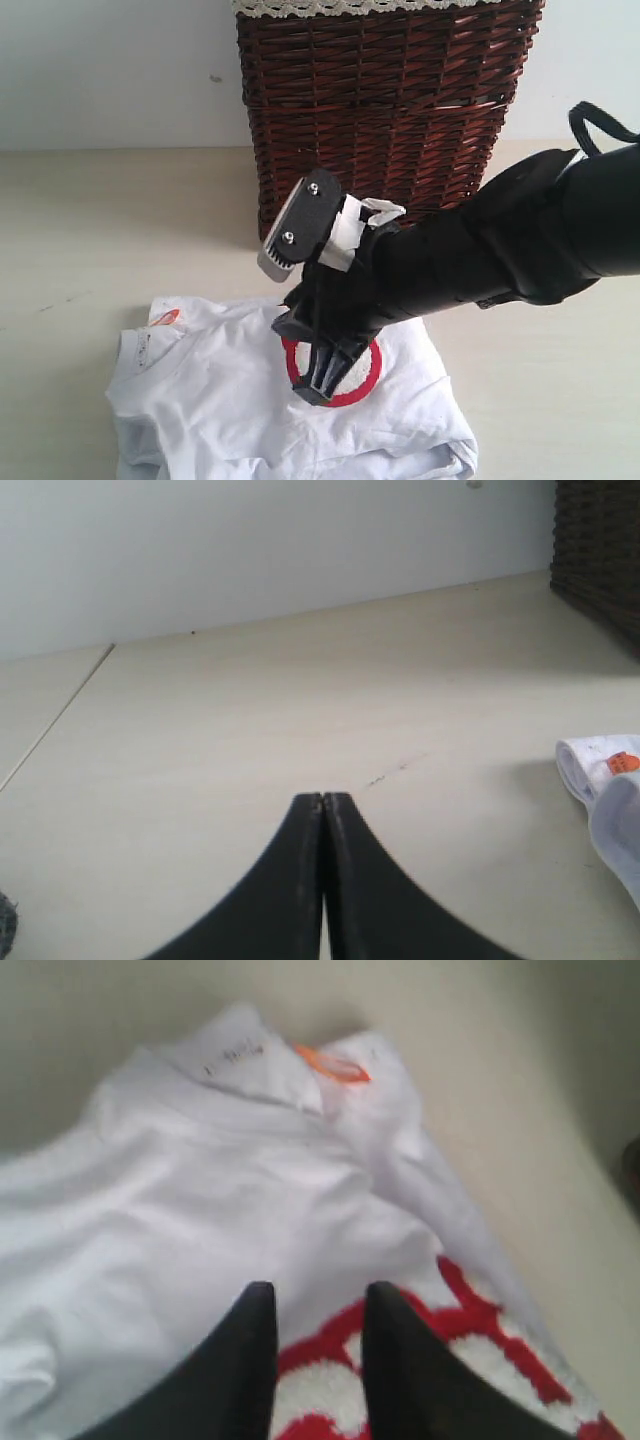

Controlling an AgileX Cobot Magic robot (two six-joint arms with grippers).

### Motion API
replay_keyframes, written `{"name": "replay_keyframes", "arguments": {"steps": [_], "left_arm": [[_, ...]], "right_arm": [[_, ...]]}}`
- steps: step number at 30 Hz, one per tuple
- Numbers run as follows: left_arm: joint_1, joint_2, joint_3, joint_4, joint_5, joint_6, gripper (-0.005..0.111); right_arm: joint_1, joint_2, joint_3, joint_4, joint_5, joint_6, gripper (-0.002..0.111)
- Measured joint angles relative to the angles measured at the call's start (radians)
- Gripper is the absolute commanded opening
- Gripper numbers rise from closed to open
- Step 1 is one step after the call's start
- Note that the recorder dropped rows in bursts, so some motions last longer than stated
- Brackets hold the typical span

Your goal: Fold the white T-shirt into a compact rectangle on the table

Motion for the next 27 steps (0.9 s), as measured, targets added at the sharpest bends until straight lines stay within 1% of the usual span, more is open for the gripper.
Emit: {"name": "replay_keyframes", "arguments": {"steps": [1,3,5,10,13,16,21,23,25,27], "left_arm": [[0.000,0.000,0.000,0.000,0.000,0.000,0.001],[0.000,0.000,0.000,0.000,0.000,0.000,0.001],[0.000,0.000,0.000,0.000,0.000,0.000,0.001],[0.000,0.000,0.000,0.000,0.000,0.000,0.001],[0.000,0.000,0.000,0.000,0.000,0.000,0.001],[0.000,0.000,0.000,0.000,0.000,0.000,0.001],[0.000,0.000,0.000,0.000,0.000,0.000,0.001],[0.000,0.000,0.000,0.000,0.000,0.000,0.001],[0.000,0.000,0.000,0.000,0.000,0.000,0.001],[0.000,0.000,0.000,0.000,0.000,0.000,0.001]], "right_arm": [[0.000,0.003,0.000,-0.088,-0.022,0.059,0.000],[0.000,0.029,0.000,-0.224,-0.060,0.201,0.000],[0.000,0.073,0.000,-0.303,-0.084,0.308,0.000],[0.000,0.156,0.000,-0.408,-0.132,0.406,0.000],[-0.008,0.183,0.000,-0.510,-0.139,0.490,0.000],[-0.036,0.187,-0.004,-0.666,-0.095,0.643,0.000],[-0.113,0.160,-0.015,-1.020,0.022,1.001,0.000],[-0.152,0.146,-0.015,-1.158,0.050,1.113,0.000],[-0.180,0.128,-0.013,-1.237,0.072,1.166,0.000],[-0.194,0.096,-0.009,-1.284,0.085,1.178,0.004]]}}
